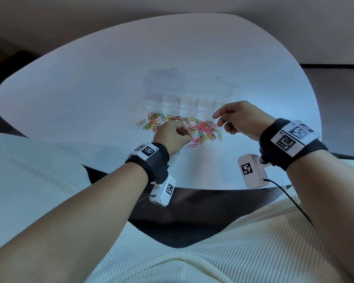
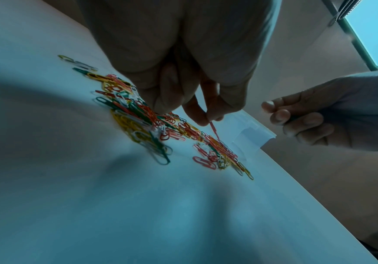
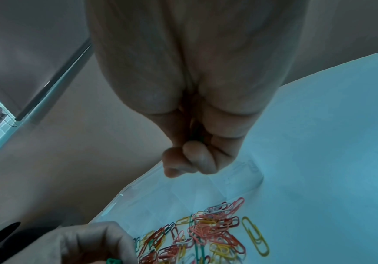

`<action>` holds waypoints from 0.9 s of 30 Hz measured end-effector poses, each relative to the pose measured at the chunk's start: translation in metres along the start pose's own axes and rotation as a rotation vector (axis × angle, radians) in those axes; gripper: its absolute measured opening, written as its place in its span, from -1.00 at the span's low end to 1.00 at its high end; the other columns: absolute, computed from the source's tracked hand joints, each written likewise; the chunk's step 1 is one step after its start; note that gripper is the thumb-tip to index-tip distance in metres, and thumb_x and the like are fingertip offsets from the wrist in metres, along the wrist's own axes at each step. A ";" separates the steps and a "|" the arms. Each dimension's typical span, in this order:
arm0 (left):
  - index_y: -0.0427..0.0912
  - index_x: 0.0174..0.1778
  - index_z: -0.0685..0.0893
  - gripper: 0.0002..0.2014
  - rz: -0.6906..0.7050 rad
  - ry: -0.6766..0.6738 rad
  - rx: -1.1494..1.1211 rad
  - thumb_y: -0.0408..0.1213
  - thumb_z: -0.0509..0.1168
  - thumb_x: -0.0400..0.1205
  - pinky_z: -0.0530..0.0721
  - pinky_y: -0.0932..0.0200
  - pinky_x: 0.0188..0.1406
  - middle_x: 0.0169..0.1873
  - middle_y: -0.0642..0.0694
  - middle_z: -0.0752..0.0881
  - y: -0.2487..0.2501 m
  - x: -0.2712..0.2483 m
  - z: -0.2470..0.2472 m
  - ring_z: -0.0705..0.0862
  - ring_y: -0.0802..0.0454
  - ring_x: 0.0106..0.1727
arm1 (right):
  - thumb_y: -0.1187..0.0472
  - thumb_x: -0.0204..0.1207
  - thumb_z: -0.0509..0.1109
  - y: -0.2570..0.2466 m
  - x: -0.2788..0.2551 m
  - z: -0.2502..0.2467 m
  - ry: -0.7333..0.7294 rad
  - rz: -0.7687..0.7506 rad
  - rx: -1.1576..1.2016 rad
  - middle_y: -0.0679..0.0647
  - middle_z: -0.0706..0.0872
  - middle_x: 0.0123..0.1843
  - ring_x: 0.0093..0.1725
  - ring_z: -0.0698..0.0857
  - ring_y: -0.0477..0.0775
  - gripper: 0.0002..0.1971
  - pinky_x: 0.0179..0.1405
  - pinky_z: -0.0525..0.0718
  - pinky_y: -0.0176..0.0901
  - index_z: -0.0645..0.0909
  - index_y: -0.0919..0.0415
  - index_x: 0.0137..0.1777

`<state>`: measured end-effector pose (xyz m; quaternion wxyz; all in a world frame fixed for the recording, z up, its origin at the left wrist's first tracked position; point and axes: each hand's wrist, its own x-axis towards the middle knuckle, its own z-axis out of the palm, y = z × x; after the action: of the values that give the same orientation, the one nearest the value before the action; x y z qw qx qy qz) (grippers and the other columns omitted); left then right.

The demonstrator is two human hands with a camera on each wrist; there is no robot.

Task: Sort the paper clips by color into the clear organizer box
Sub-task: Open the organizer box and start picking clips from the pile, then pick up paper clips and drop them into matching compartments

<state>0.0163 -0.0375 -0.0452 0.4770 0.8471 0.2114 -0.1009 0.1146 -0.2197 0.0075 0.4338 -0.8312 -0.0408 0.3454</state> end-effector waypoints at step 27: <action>-0.15 -0.38 0.39 -0.84 -0.388 -0.157 -0.443 -0.22 0.16 0.50 0.09 0.32 -0.61 -0.57 -0.04 0.27 0.083 0.032 -0.020 0.09 0.05 -0.61 | 0.14 0.69 0.23 -0.027 0.011 -0.008 0.156 0.170 0.944 0.34 0.71 0.10 0.06 0.75 0.26 -0.69 0.14 0.74 -0.05 0.60 0.41 0.18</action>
<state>0.0818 -0.0499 0.0175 0.6368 0.6558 0.3487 -0.2069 0.1342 -0.2037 0.0248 0.7355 -0.5673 0.2210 0.2971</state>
